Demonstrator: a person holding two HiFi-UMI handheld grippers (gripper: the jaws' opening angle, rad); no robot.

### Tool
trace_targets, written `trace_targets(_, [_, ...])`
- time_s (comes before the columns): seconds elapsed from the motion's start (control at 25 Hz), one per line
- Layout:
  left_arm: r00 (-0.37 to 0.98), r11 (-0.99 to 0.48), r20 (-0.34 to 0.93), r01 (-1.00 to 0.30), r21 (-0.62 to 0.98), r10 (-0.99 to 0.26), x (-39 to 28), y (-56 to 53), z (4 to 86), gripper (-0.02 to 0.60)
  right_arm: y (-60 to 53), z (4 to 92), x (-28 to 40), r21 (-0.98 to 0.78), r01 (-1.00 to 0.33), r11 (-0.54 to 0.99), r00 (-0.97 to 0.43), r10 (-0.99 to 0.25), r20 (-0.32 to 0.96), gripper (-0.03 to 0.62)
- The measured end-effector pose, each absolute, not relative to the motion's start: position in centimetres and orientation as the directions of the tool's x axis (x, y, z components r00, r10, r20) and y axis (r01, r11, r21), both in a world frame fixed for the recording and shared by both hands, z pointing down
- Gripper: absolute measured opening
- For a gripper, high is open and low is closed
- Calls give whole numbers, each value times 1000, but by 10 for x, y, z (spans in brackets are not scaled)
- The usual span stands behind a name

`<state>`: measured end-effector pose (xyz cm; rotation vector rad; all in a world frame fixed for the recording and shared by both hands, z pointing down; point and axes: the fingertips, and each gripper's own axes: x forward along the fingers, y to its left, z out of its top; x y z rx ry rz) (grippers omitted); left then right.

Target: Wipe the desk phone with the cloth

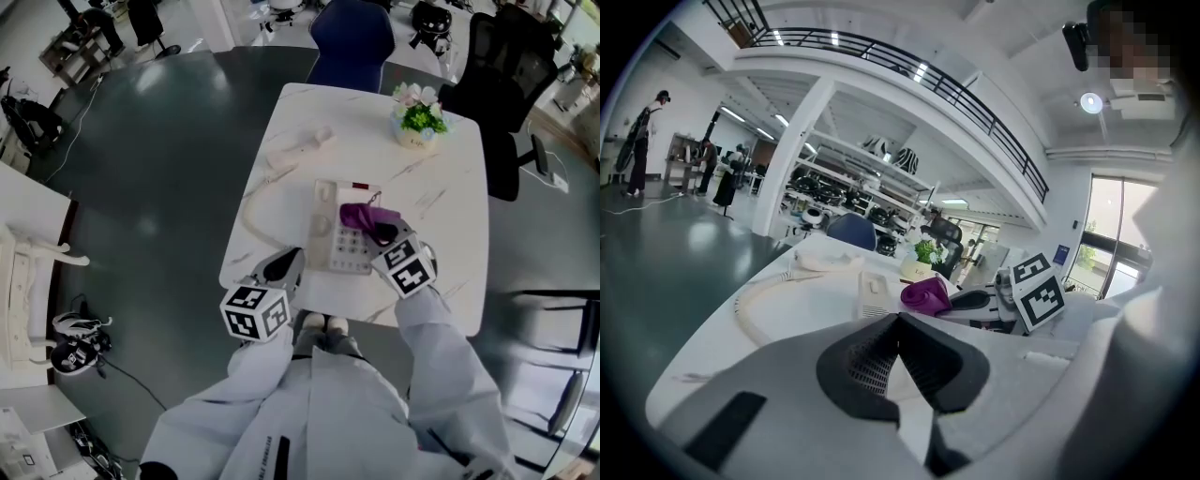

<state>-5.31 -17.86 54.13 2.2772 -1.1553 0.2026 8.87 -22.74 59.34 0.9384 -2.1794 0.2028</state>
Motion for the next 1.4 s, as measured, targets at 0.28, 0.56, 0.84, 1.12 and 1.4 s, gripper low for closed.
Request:
trace_targets(0.28, [620, -469, 371, -775, 423, -691, -52, -176, 540, -2, -215, 599, 84, 132, -666, 734, -459, -543, 703, 38])
trace_targets(0.56, [628, -479, 364, -769, 423, -687, -51, -175, 536, -3, -203, 602, 81, 130, -659, 741, -459, -533, 711, 38])
trace_targets(0.84, [636, -487, 365, -764, 423, -680, -48, -174, 536, -3, -192, 606, 78, 116, -647, 753, -463, -509, 726, 38])
trace_targets(1.12, [640, -494, 352, -760, 421, -684, -45, -176, 529, -2, -181, 608, 75, 104, -627, 772, -469, -481, 741, 38])
trace_targets(1.4, [645, -501, 347, -756, 422, -681, -43, -176, 527, -2, -170, 610, 72, 76, -619, 781, -482, -455, 749, 38])
